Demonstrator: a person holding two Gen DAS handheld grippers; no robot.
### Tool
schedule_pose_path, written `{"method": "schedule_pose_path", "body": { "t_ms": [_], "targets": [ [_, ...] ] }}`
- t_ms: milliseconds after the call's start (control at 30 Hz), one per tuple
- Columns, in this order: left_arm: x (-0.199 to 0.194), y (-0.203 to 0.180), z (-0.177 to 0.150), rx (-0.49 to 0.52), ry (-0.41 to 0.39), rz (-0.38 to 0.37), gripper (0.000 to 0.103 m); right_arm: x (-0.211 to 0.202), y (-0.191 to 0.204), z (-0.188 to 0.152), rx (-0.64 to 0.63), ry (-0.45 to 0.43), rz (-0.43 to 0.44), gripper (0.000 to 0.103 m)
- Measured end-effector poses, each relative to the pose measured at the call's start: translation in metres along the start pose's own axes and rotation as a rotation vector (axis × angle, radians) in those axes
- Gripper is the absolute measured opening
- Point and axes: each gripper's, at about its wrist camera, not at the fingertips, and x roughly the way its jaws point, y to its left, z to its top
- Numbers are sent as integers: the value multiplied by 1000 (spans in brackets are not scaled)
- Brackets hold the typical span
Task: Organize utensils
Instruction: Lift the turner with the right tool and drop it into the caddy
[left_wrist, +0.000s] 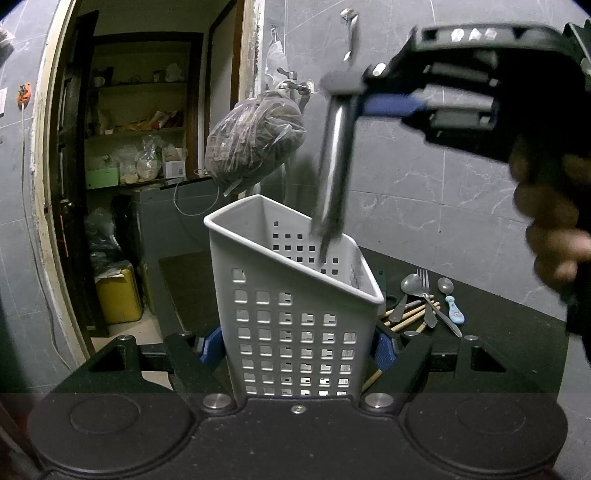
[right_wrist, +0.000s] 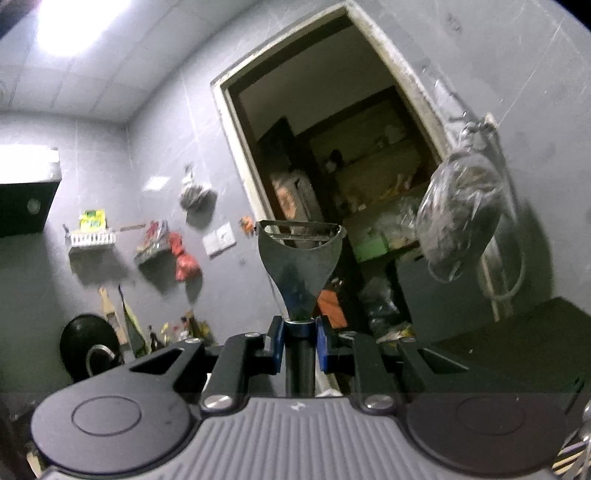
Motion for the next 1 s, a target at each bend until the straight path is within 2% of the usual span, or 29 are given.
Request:
{"method": "schedule_pose_path", "body": {
  "t_ms": [267, 700, 767, 800, 833, 867, 1000],
  "targets": [
    [0, 0, 0, 1, -2, 1, 77, 9, 5, -39, -45, 101, -36, 21],
    [0, -1, 0, 3, -3, 2, 77, 21, 4, -63, -37, 233, -76, 22],
    [0, -1, -1, 5, -3, -1, 77, 24, 4, -64, -38, 269, -82, 28],
    [-1, -2, -1, 7, -3, 2, 77, 25, 5, -65, -40, 284, -87, 46],
    [0, -2, -1, 4, -3, 1, 77, 24, 6, -66, -45, 285, -81, 54],
    [0, -1, -1, 4, -3, 2, 77, 22, 8, -66, -54, 276, -74, 56],
    [0, -2, -1, 4, -4, 2, 77, 11, 16, -63, -94, 259, -84, 78]
  ]
}}
